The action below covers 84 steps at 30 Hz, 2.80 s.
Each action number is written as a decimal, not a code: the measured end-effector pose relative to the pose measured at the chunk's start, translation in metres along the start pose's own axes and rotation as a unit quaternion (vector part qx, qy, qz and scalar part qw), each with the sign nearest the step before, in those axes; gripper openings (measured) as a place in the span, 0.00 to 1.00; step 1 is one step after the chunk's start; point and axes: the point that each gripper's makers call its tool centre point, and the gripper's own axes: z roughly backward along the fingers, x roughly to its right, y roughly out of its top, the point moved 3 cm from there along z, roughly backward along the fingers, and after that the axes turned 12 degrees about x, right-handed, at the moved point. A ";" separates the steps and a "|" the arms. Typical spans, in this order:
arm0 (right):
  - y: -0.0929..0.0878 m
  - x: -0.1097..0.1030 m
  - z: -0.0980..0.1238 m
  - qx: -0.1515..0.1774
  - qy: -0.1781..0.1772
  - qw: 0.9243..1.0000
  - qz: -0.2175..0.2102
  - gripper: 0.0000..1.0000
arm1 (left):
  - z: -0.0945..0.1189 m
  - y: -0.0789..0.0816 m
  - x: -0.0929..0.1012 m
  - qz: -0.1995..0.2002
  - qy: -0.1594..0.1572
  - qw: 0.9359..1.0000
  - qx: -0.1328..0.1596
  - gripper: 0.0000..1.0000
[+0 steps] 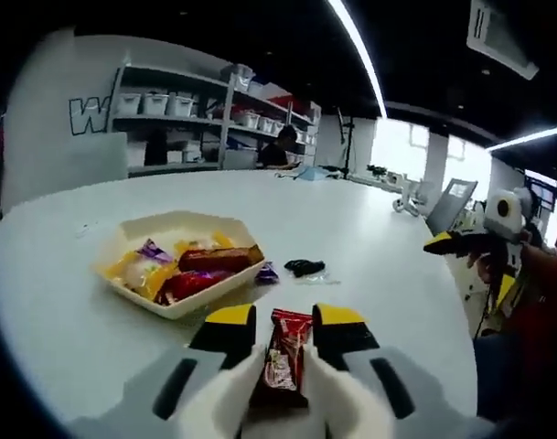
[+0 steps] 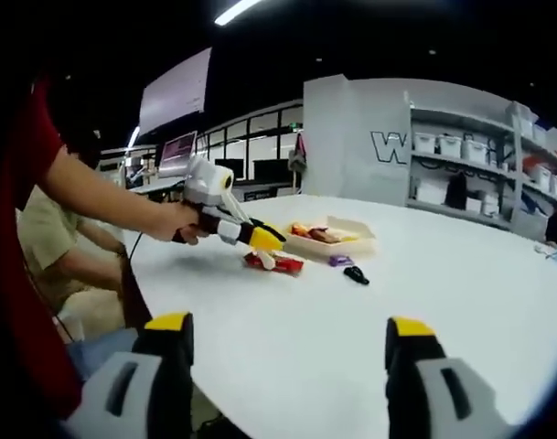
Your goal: Place the target food into the container with the food tongs after gripping and lifting it, then release it inside without dropping or visibly crushing the food.
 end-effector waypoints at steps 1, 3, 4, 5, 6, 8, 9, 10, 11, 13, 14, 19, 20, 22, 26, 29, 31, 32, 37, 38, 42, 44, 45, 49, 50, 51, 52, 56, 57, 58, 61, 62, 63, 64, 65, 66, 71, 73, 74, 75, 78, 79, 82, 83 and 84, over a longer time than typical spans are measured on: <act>0.000 0.000 0.000 0.002 -0.001 1.000 -0.002 0.91 | 0.000 0.002 0.002 -0.009 -0.002 1.000 0.002 0.23; 0.002 0.004 0.001 0.009 -0.007 1.000 -0.010 0.92 | -0.001 0.010 0.004 -0.017 -0.005 1.000 0.008 0.23; 0.002 0.004 0.001 0.011 -0.008 1.000 -0.013 0.92 | -0.002 0.013 0.004 -0.012 -0.006 1.000 0.010 0.23; 0.002 0.003 0.001 0.011 -0.008 1.000 -0.014 0.92 | -0.003 0.017 0.004 -0.009 -0.006 1.000 0.013 0.23; 0.001 0.003 0.001 0.009 -0.008 1.000 -0.013 0.92 | -0.004 0.020 0.004 -0.009 -0.006 1.000 0.015 0.23; -0.001 0.004 0.001 0.006 -0.007 1.000 -0.008 0.92 | -0.006 0.029 0.007 -0.011 -0.005 1.000 0.018 0.23; -0.002 0.003 0.001 0.007 -0.006 1.000 -0.012 0.92 | -0.008 0.033 0.007 -0.012 -0.007 1.000 0.021 0.23; -0.002 0.002 0.001 0.007 -0.004 1.000 -0.015 0.92 | -0.009 0.036 0.007 -0.013 -0.007 1.000 0.021 0.23; -0.003 0.001 0.001 0.006 -0.001 1.000 -0.016 0.92 | -0.011 0.039 0.006 -0.021 -0.007 1.000 0.020 0.23; -0.003 0.000 0.001 0.005 0.002 1.000 -0.014 0.91 | -0.013 0.043 0.004 -0.023 -0.008 1.000 0.019 0.23; -0.003 0.000 0.001 0.006 0.003 1.000 -0.014 0.91 | -0.014 0.045 0.003 -0.026 -0.006 0.999 0.020 0.23; -0.001 0.004 0.005 0.011 0.002 1.000 -0.019 0.93 | -0.020 0.054 -0.001 -0.041 -0.003 0.999 0.021 0.24; -0.002 0.005 0.006 0.012 0.000 1.000 -0.022 0.93 | -0.022 0.056 0.000 -0.043 0.000 0.999 0.021 0.24; -0.001 0.008 0.008 0.014 -0.004 1.000 -0.027 0.95 | -0.025 0.059 -0.001 -0.041 0.001 0.999 0.024 0.24; 0.001 0.011 0.013 0.022 -0.011 0.999 -0.029 0.99 | -0.034 0.061 -0.006 -0.042 0.002 0.999 0.021 0.24; 0.001 0.013 0.016 0.023 -0.014 0.999 -0.032 0.99 | -0.039 0.063 -0.011 -0.035 0.010 0.999 0.024 0.24; 0.000 0.014 0.018 0.023 -0.016 0.999 -0.034 0.99 | -0.043 0.064 -0.015 -0.038 0.017 0.999 0.025 0.24; 0.000 0.014 0.018 0.023 -0.016 0.999 -0.034 0.99 | -0.044 0.065 -0.016 -0.036 0.019 0.999 0.026 0.24; -0.003 0.015 0.016 0.018 -0.014 0.999 -0.036 0.99 | -0.055 0.065 -0.025 -0.033 0.029 0.999 0.020 0.24; -0.003 0.015 0.016 0.017 -0.013 0.999 -0.036 0.99 | -0.056 0.065 -0.026 -0.033 0.031 0.999 0.019 0.24; -0.005 0.016 0.016 0.014 -0.012 0.999 -0.038 0.99 | -0.063 0.066 -0.034 -0.041 0.039 0.998 0.015 0.24; -0.007 0.017 0.016 0.012 -0.012 0.999 -0.040 0.99 | -0.067 0.069 -0.039 -0.047 0.041 0.998 0.011 0.24; -0.009 0.017 0.016 0.008 -0.011 0.999 -0.039 0.99 | -0.070 0.072 -0.044 -0.047 0.045 0.998 0.011 0.24; -0.010 0.019 0.017 0.005 -0.011 0.999 -0.042 0.99 | -0.076 0.080 -0.059 -0.054 0.068 0.996 0.019 0.25; -0.010 0.019 0.016 0.007 -0.012 0.999 -0.043 0.99 | -0.077 0.081 -0.059 -0.042 0.067 0.997 0.024 0.26; -0.010 0.020 0.016 0.007 -0.012 0.999 -0.044 0.99 | -0.078 0.083 -0.058 -0.022 0.066 0.997 0.030 0.26; -0.009 0.020 0.016 0.008 -0.012 0.999 -0.044 0.99 | -0.079 0.083 -0.058 -0.024 0.066 0.997 0.030 0.26; -0.011 0.021 0.014 0.004 -0.010 0.999 -0.044 0.99 | -0.083 0.076 -0.048 -0.084 0.045 0.995 0.004 0.27; -0.011 0.021 0.014 0.004 -0.010 0.999 -0.044 0.99 | -0.082 0.076 -0.048 -0.080 0.045 0.996 0.005 0.27; -0.012 0.021 0.014 0.003 -0.009 0.999 -0.044 0.99 | -0.082 0.074 -0.045 -0.071 0.041 0.997 0.005 0.27; -0.012 0.019 0.013 0.003 -0.007 0.999 -0.044 0.99 | -0.081 0.069 -0.037 -0.083 0.032 0.996 -0.002 0.28; -0.012 0.019 0.013 0.003 -0.007 0.999 -0.044 0.99 | -0.081 0.067 -0.034 -0.080 0.028 0.996 -0.002 0.28; -0.013 0.019 0.013 0.002 -0.007 0.999 -0.044 0.99 | -0.081 0.065 -0.028 -0.074 0.017 0.997 -0.001 0.28; -0.014 0.019 0.014 0.001 -0.008 0.999 -0.044 0.99 | -0.081 0.065 -0.026 -0.073 0.016 0.997 -0.001 0.28; -0.014 0.019 0.014 0.001 -0.008 0.999 -0.044 0.99 | -0.081 0.064 -0.021 -0.075 0.013 0.997 -0.001 0.28; -0.014 0.019 0.014 0.001 -0.008 0.999 -0.045 0.99 | -0.082 0.064 -0.020 -0.076 0.011 0.997 -0.001 0.28; -0.016 0.017 0.013 -0.004 -0.006 0.999 -0.043 0.99 | -0.088 0.066 -0.007 -0.060 -0.007 0.998 0.004 0.29; -0.016 0.016 0.013 -0.003 -0.005 0.999 -0.043 0.99 | -0.090 0.064 -0.004 -0.055 -0.010 0.998 0.005 0.29; -0.015 0.015 0.012 -0.002 -0.005 0.999 -0.044 0.99 | -0.094 0.059 0.001 -0.056 -0.018 0.998 -0.001 0.29; -0.015 0.014 0.012 -0.003 -0.004 0.999 -0.044 0.99 | -0.095 0.057 0.003 -0.058 -0.020 0.998 -0.003 0.29; -0.015 0.012 0.011 -0.005 -0.001 0.999 -0.040 0.99 | -0.101 0.052 0.007 -0.051 -0.026 0.998 -0.001 0.29; -0.015 0.011 0.011 -0.005 -0.001 0.999 -0.041 0.99 | -0.105 0.051 0.010 -0.045 -0.031 0.999 0.001 0.29; -0.016 0.009 0.011 -0.008 0.001 0.999 -0.040 0.99 | -0.112 0.051 0.016 -0.045 -0.040 0.998 0.003 0.29; -0.017 0.009 0.011 -0.010 0.001 0.999 -0.039 0.99 | -0.114 0.050 0.018 -0.043 -0.044 0.998 0.004 0.29; -0.017 0.009 0.011 -0.011 0.001 0.999 -0.038 0.99 | -0.116 0.049 0.020 -0.041 -0.049 0.998 0.002 0.29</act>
